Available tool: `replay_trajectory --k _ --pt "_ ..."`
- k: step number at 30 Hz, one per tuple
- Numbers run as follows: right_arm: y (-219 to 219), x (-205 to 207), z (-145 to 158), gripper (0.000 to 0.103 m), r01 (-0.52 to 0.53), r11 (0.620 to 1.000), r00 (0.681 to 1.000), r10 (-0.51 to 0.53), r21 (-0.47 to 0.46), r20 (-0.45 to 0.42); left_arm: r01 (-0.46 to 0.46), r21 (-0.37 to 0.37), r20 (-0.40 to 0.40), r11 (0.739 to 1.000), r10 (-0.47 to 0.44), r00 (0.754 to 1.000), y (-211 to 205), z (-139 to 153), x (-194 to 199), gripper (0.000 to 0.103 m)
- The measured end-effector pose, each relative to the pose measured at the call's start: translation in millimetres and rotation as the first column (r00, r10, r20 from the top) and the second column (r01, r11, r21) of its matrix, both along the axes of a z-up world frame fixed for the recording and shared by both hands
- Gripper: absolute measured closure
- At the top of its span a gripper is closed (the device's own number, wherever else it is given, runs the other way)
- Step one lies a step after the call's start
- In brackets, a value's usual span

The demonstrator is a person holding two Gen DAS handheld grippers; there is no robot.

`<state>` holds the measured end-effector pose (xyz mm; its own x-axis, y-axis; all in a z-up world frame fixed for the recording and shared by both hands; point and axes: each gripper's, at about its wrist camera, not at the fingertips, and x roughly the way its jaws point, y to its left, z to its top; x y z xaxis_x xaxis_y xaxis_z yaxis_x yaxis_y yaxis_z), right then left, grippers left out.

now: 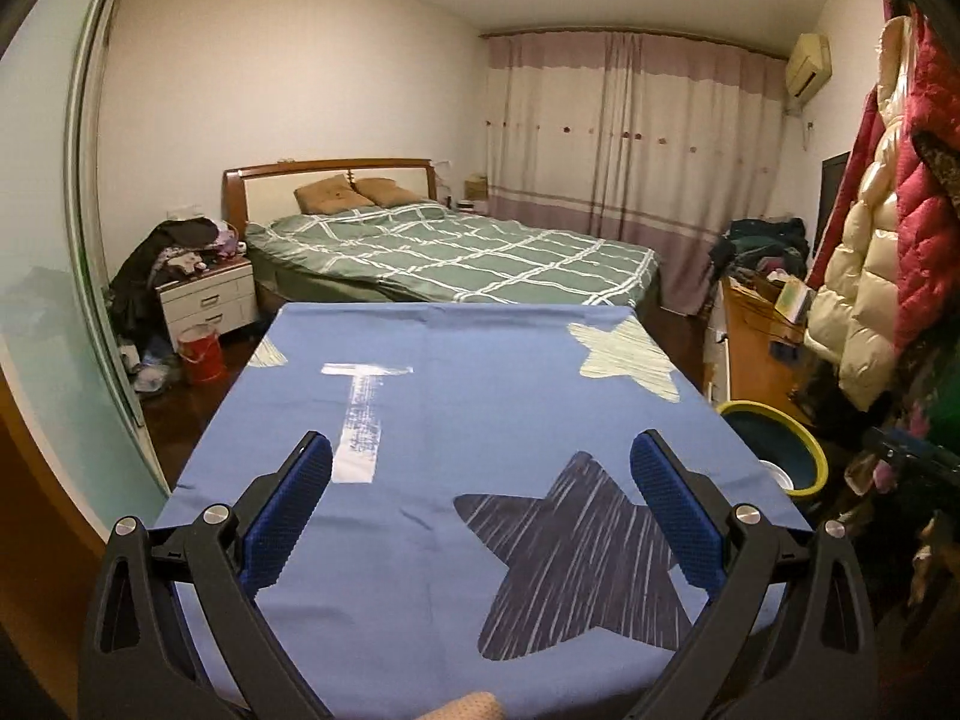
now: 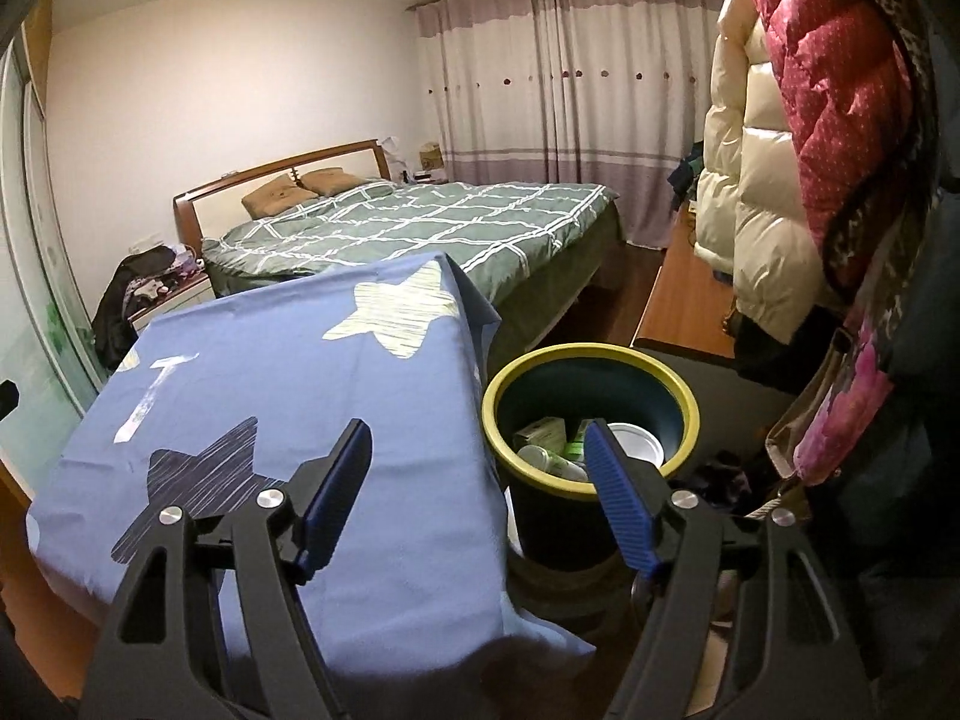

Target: Collect trash

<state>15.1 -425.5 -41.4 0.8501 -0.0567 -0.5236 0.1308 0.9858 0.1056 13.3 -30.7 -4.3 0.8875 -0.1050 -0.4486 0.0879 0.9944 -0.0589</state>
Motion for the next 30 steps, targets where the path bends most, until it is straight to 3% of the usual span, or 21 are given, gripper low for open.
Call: replay_trajectory --k 9,30 --pt "2.8 -2.8 2.1 0.031 0.006 1.000 1.000 -0.006 -0.019 0.010 0.026 0.001 -0.037 1.000 -0.026 0.999 -17.2 -7.3 8.1 0.005" --pt "1.6 -1.5 2.1 0.030 0.013 1.000 1.000 -0.013 -0.014 0.005 0.012 0.023 -0.034 1.000 -0.011 0.999 -22.0 -6.8 8.9 0.005"
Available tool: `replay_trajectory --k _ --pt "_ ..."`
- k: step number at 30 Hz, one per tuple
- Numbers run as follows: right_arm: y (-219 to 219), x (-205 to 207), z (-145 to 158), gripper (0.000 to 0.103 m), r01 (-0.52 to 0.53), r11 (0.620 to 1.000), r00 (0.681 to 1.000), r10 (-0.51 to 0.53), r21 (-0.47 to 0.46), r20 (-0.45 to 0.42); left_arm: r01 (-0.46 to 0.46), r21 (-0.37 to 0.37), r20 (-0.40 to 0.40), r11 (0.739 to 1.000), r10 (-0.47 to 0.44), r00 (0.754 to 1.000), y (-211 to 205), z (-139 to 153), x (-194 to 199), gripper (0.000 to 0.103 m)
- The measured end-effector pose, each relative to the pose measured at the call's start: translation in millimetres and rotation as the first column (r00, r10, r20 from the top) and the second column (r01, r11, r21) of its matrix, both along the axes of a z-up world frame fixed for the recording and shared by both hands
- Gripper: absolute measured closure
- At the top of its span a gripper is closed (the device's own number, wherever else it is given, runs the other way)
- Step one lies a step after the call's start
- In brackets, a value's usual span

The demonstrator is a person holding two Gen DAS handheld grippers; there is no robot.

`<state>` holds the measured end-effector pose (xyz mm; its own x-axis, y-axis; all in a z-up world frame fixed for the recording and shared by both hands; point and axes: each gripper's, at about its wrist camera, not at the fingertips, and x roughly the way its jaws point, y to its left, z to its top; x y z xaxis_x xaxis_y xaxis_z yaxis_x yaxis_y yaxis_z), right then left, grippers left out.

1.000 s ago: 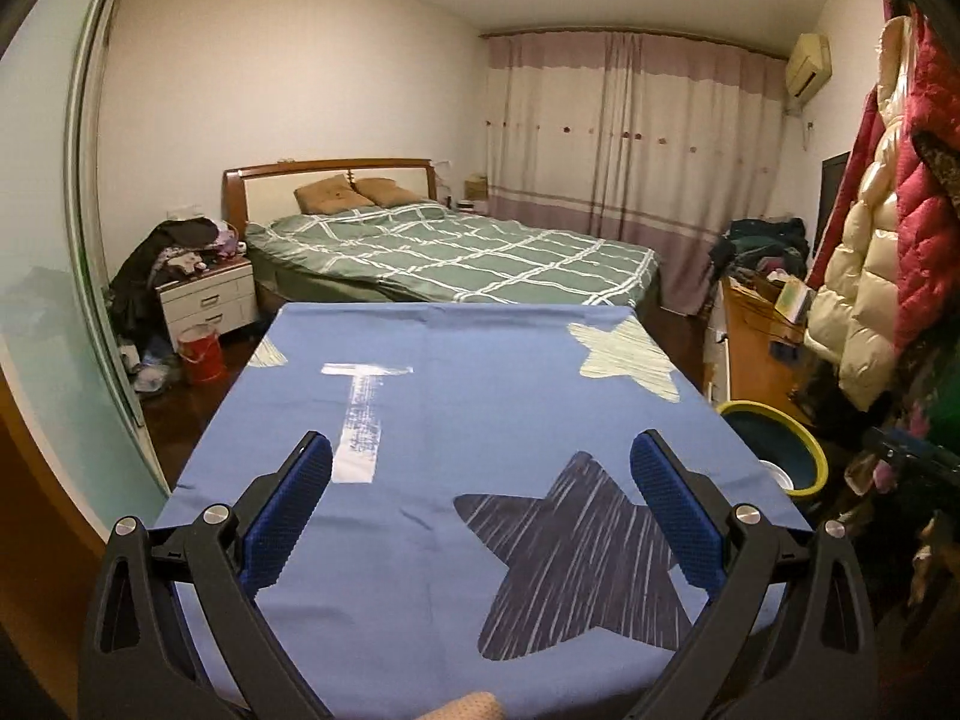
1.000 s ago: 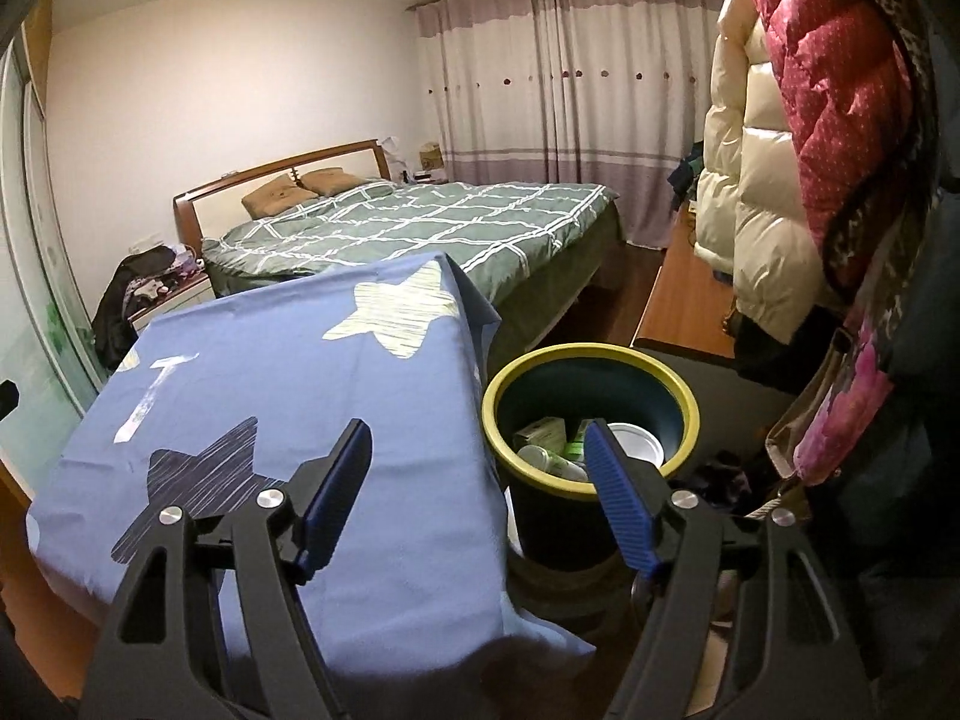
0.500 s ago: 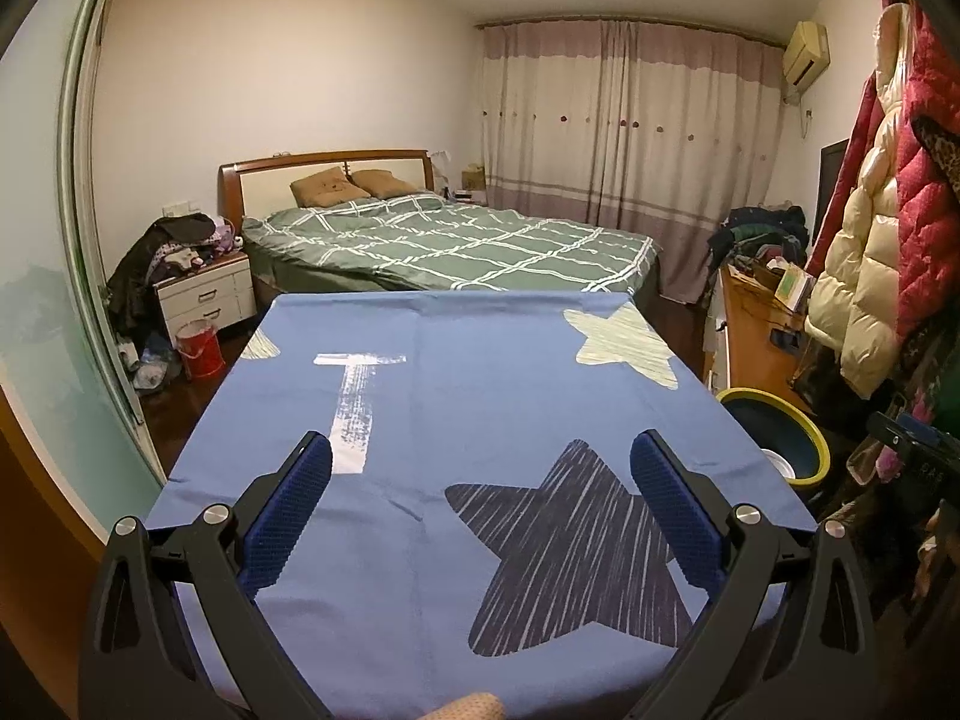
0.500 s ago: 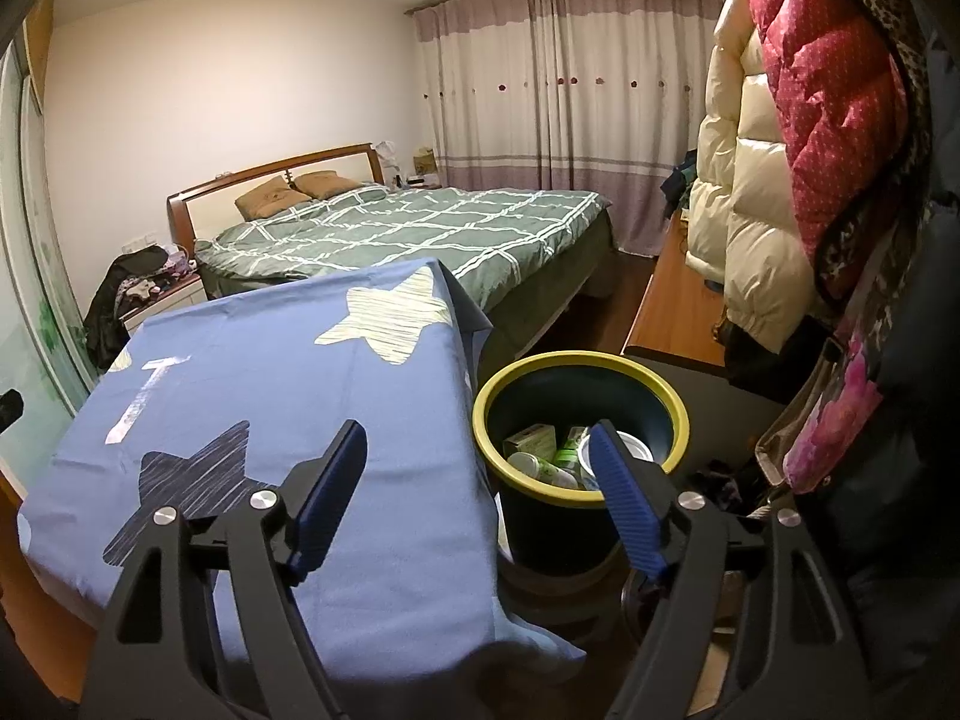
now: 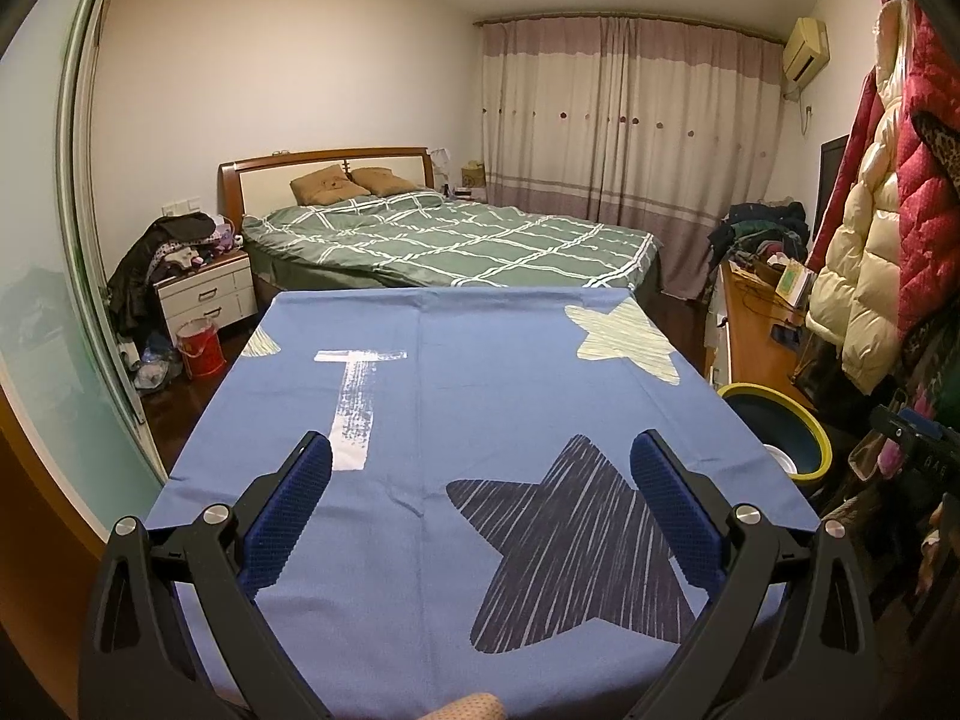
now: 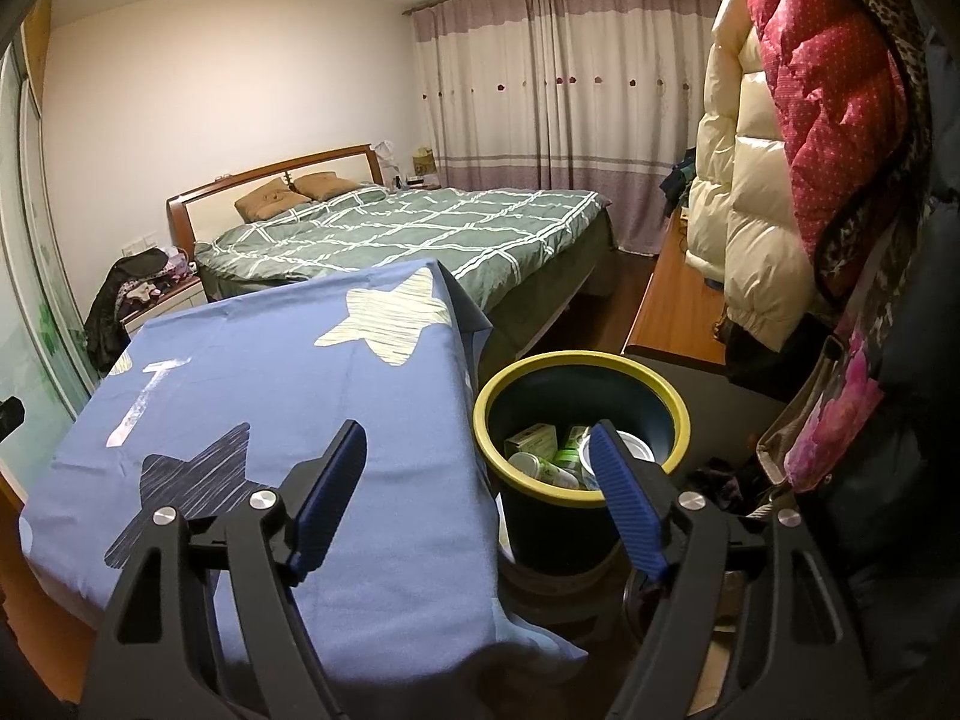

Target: Collect trash

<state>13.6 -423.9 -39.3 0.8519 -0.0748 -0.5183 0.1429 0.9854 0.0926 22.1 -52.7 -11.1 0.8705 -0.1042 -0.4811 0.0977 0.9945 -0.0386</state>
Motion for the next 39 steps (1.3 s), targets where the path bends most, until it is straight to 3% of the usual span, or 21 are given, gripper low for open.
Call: replay_trajectory --k 39 --pt "1.7 1.4 -0.4 0.030 -0.003 1.000 1.000 0.003 0.005 -0.003 -0.001 -0.004 -0.021 1.000 0.001 1.000 -1.7 -12.6 8.0 0.005"
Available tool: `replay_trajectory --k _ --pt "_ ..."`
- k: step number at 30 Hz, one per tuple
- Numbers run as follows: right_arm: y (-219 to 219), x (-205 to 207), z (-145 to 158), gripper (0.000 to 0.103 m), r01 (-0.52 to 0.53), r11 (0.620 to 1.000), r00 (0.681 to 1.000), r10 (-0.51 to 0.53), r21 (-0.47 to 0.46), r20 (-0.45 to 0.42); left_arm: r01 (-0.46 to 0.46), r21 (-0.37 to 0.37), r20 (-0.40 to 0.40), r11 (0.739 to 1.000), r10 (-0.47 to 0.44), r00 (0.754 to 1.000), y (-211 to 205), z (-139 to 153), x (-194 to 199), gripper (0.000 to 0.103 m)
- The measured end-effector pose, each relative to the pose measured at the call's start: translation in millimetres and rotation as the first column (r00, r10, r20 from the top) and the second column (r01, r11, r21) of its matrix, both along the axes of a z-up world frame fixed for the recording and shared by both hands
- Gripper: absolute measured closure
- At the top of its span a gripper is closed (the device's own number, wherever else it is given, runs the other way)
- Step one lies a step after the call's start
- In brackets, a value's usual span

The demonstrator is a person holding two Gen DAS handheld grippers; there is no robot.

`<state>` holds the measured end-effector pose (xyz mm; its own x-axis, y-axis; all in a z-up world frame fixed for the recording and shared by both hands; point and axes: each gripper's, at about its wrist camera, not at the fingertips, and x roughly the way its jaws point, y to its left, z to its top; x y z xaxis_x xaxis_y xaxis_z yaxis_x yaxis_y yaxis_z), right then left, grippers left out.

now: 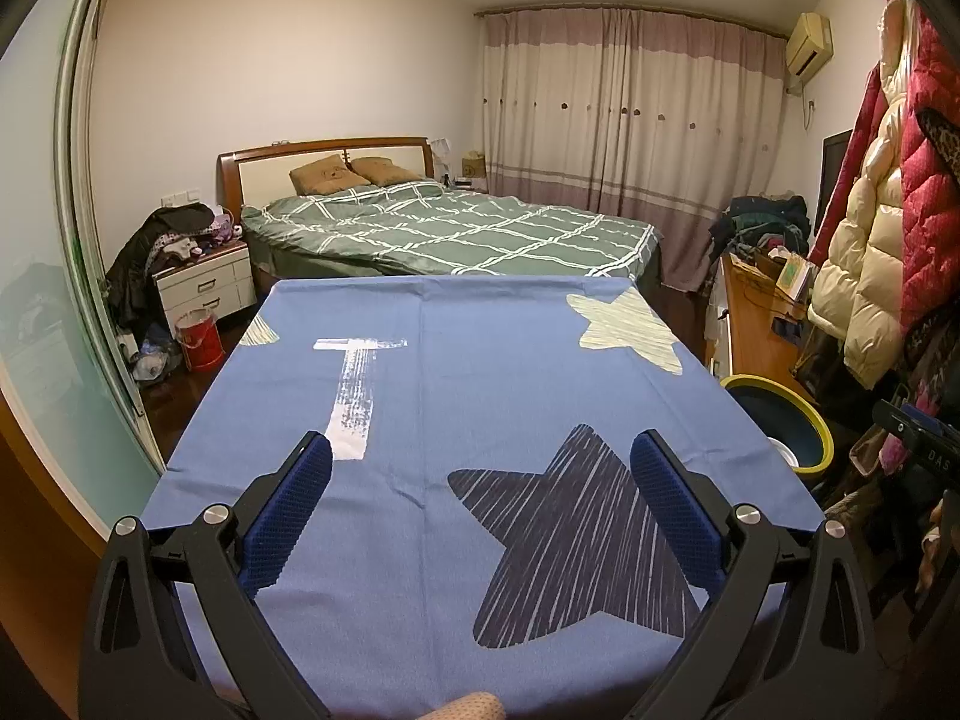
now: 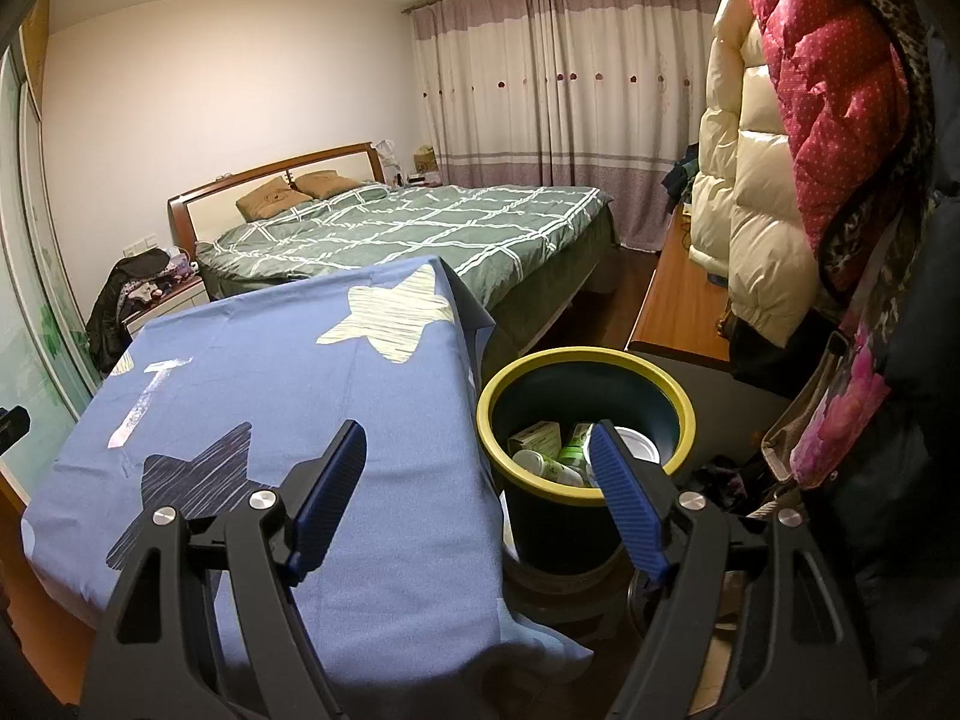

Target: Collect trash

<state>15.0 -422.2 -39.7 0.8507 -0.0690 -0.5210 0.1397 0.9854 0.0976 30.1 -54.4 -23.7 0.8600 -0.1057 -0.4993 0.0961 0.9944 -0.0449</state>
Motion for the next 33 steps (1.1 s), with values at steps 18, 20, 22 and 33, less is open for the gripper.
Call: replay_trajectory --k 18,20,22,33 --pt "-0.2 0.5 -0.3 0.030 0.000 1.000 1.000 0.000 0.001 0.000 0.000 0.000 -0.002 1.000 0.000 1.000 -0.5 -1.6 0.5 0.005" --pt "1.1 0.9 -0.8 0.030 0.000 1.000 1.000 0.000 0.001 -0.001 -0.001 0.001 -0.003 1.000 0.001 1.000 -0.6 -2.5 0.4 0.005" --pt "-0.3 0.7 -0.5 0.030 0.000 1.000 1.000 0.000 0.001 -0.001 -0.002 0.001 -0.003 1.000 0.002 1.000 -0.6 -3.1 0.1 0.005" --pt "3.3 0.3 -2.5 0.030 -0.003 1.000 1.000 0.003 0.000 -0.003 -0.012 0.003 -0.007 1.000 0.012 1.000 -0.3 -5.2 0.4 0.005"
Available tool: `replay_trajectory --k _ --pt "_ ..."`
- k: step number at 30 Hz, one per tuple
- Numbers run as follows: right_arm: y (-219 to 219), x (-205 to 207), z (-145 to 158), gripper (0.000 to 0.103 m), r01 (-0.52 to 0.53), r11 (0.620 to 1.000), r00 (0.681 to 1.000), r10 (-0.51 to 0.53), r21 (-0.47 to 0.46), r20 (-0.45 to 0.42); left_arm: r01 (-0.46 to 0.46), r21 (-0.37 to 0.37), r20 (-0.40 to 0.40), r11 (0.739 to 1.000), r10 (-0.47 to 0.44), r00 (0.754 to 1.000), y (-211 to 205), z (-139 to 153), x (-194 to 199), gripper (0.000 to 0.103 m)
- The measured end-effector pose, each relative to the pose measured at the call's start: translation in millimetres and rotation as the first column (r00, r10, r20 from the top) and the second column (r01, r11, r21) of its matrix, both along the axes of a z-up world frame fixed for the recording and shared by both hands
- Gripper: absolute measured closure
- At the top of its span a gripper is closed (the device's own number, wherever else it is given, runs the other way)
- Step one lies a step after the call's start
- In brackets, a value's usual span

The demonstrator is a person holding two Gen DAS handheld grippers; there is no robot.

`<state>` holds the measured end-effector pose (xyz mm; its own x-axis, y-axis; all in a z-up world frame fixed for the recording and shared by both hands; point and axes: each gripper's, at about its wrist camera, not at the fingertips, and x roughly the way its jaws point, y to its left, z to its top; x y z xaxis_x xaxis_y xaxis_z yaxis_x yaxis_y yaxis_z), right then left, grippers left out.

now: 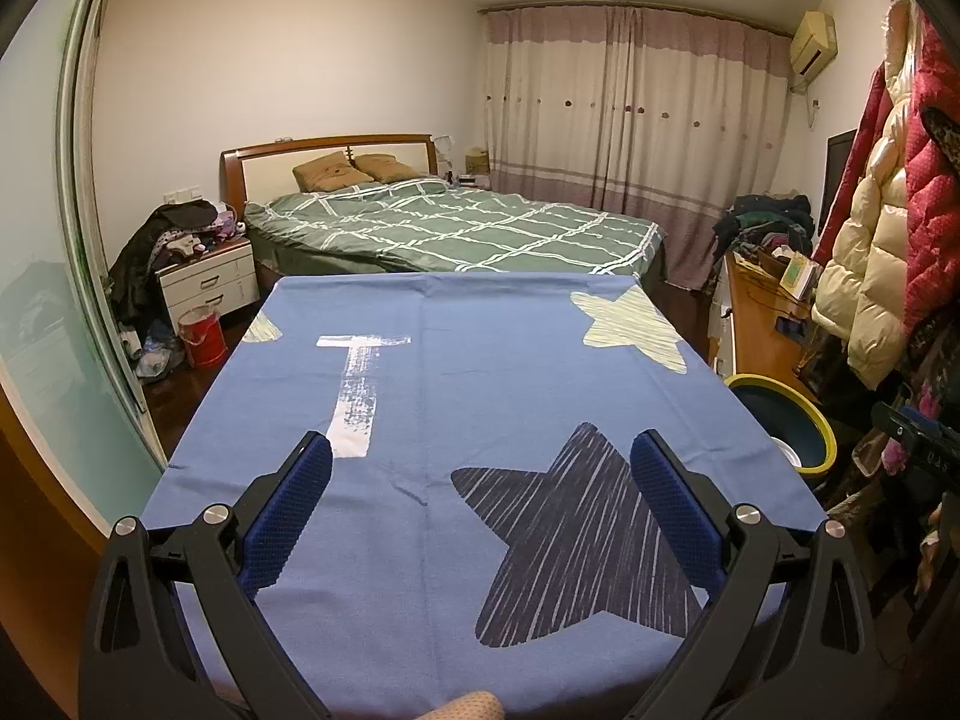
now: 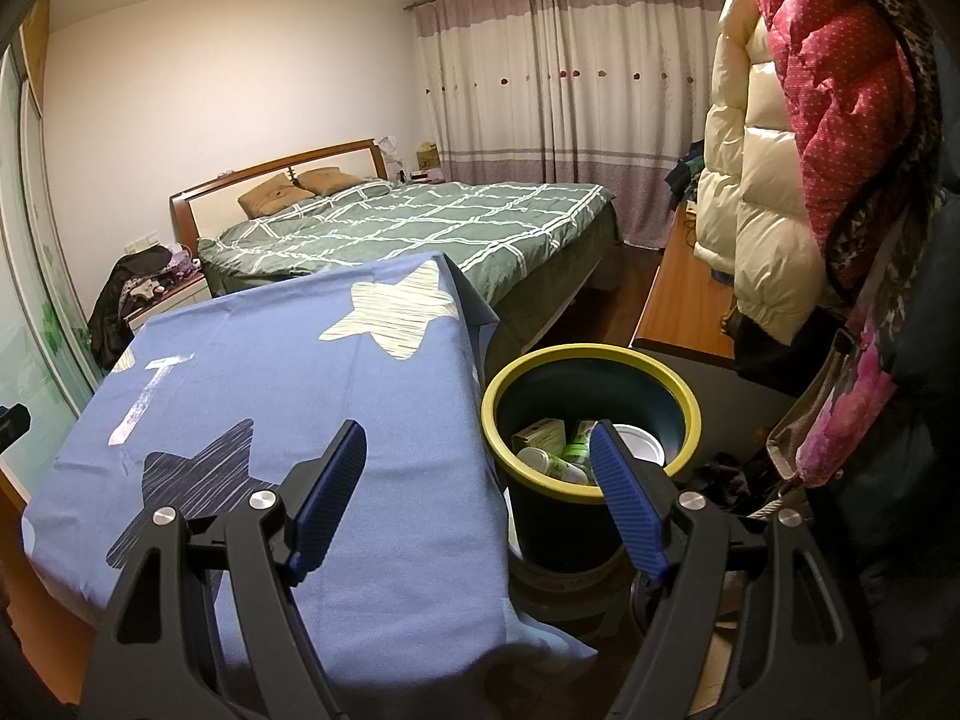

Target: Collect trash

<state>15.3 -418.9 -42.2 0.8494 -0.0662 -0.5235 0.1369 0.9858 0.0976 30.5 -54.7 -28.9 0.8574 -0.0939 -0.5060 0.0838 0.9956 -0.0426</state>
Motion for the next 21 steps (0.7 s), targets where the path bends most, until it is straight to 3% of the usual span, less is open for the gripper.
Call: replay_trajectory --k 16,21 --pt "5.8 -1.0 -4.1 0.030 -0.006 1.000 1.000 0.006 0.001 -0.005 -0.040 0.014 -0.034 0.999 0.041 0.999 2.9 -1.6 8.3 0.005" --pt "7.1 -1.3 -4.9 0.030 -0.006 1.000 1.000 0.006 0.002 -0.008 -0.006 -0.009 -0.009 1.000 0.005 1.000 2.8 -2.0 6.6 0.005"
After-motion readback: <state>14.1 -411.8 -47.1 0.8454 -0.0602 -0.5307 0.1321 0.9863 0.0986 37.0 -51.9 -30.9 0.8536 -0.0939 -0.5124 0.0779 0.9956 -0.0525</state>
